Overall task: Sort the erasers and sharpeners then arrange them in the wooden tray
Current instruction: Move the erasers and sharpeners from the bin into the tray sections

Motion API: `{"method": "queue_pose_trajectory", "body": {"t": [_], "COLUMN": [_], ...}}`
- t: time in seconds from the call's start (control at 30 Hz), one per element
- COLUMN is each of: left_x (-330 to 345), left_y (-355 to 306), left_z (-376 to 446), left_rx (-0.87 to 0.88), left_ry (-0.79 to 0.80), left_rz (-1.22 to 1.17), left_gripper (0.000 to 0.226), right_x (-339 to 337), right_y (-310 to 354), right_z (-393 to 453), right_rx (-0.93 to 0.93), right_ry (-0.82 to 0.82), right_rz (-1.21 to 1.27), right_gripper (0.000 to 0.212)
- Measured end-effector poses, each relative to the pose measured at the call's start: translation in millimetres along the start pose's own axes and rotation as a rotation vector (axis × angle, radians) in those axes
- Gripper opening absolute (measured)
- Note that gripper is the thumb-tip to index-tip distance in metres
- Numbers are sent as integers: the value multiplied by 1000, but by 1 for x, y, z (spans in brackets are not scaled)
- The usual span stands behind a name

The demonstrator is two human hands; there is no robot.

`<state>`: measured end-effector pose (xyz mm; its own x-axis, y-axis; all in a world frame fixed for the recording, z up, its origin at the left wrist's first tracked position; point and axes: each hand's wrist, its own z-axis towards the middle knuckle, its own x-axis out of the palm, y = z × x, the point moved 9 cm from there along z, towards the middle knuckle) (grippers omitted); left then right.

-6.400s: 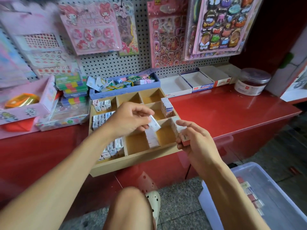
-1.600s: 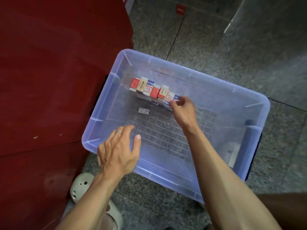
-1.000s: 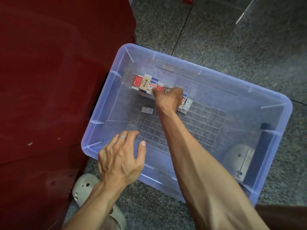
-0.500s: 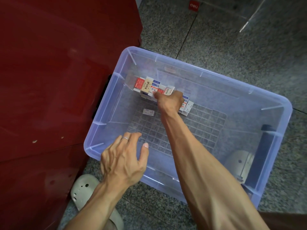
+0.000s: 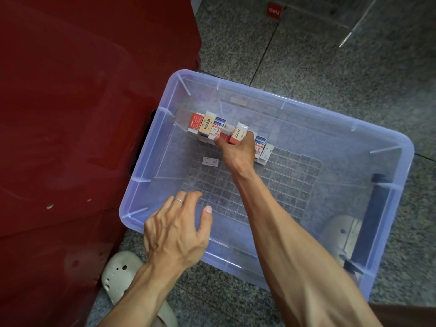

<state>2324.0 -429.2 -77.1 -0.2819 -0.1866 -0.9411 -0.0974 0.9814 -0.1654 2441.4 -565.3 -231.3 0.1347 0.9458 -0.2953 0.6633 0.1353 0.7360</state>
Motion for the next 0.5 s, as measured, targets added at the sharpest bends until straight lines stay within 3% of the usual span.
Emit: {"method": "queue_pose_trajectory", "body": {"t": [0.07, 0.2, 0.37, 0.5], "left_x": [-1, 0, 0, -7], "left_y": [0, 2, 1, 3], "left_z": [0, 0, -1, -1], "left_rx": [-2, -25, -36, -74], "left_ry": [-4, 8, 57, 65], "left_rz": [-11, -23, -37, -251], "left_gripper": [44, 45, 52, 52], "right_x": [-4, -19, -33, -42], "right_y": [2, 28, 66, 95], "right_z": [-2, -21, -56, -87], "right_rx": [-28, -157, -230, -239], "right_ry": [32, 144, 334, 472], "right_rz": [-12, 74, 149, 163], "right_gripper": [68, 30, 26, 23]}}
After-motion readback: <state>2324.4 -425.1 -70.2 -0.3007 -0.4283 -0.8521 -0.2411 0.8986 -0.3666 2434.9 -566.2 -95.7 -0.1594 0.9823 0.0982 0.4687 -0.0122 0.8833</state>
